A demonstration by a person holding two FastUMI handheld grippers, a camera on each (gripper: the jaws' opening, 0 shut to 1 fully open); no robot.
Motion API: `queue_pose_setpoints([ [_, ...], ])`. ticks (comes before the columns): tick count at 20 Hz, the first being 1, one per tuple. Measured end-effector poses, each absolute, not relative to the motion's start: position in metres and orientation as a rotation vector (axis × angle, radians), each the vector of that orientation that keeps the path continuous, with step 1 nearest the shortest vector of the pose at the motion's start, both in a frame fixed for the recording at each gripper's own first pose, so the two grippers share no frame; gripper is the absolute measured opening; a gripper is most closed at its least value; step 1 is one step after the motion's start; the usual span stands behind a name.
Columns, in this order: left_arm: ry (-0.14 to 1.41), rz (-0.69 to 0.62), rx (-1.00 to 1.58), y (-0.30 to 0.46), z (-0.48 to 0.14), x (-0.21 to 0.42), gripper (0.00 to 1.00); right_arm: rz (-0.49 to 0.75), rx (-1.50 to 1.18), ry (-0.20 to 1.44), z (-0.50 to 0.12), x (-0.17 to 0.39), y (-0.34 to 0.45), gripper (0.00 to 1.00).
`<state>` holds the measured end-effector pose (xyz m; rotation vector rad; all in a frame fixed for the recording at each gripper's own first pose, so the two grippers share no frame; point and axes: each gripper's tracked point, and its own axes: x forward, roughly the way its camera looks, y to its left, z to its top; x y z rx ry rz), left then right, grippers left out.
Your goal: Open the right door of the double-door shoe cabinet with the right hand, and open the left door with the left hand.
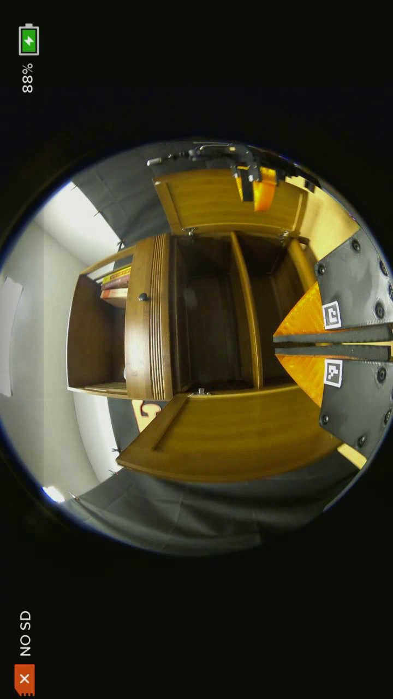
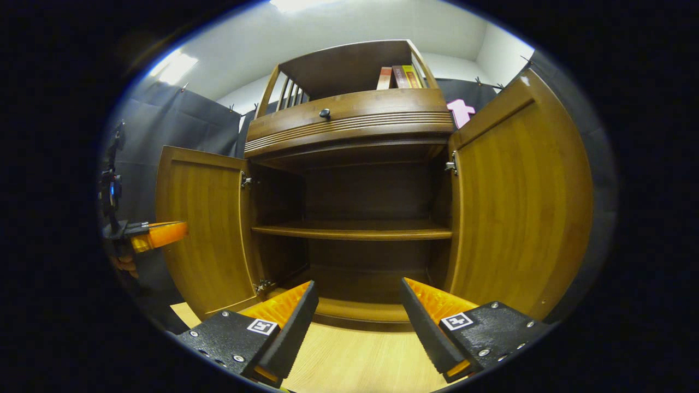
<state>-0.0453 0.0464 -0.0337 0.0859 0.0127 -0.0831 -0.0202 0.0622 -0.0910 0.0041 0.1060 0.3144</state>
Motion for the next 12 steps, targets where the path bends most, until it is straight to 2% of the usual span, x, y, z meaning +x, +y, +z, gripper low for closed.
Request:
queue_pose_setpoints([
  [2, -0.009, -0.044, 0.100, 0.026, -0.038, -0.033, 0.04, 0.295, 0.006, 0.105, -0.089, -0.026, 0.048, 1.00],
  [3, -0.017, -0.036, 0.090, 0.011, -0.041, -0.028, 0.04, 0.294, 0.018, 0.101, -0.087, -0.030, 0.045, 0.94],
  [4, -0.018, -0.036, 0.059, -0.004, -0.046, -0.025, 0.09, 0.296, 0.030, 0.101, -0.086, -0.035, 0.042, 1.00],
  [5, -0.011, -0.048, 0.026, -0.019, -0.051, -0.021, 0.04, 0.297, 0.038, 0.103, -0.086, -0.039, 0.039, 0.93],
  [8, -0.012, -0.037, 0.015, -0.036, -0.057, -0.017, 0.10, 0.293, 0.058, 0.108, -0.090, -0.047, 0.035, 0.93],
  [9, -0.015, -0.031, 0.017, -0.038, -0.057, -0.019, 0.10, 0.290, 0.058, 0.110, -0.092, -0.049, 0.032, 1.00],
  [10, -0.022, -0.028, 0.009, -0.038, -0.056, -0.022, 0.10, 0.291, 0.057, 0.113, -0.095, -0.050, 0.031, 0.93],
  [12, -0.027, -0.041, -0.017, -0.041, -0.057, -0.024, 0.10, 0.295, 0.055, 0.119, -0.097, -0.051, 0.030, 0.93],
])
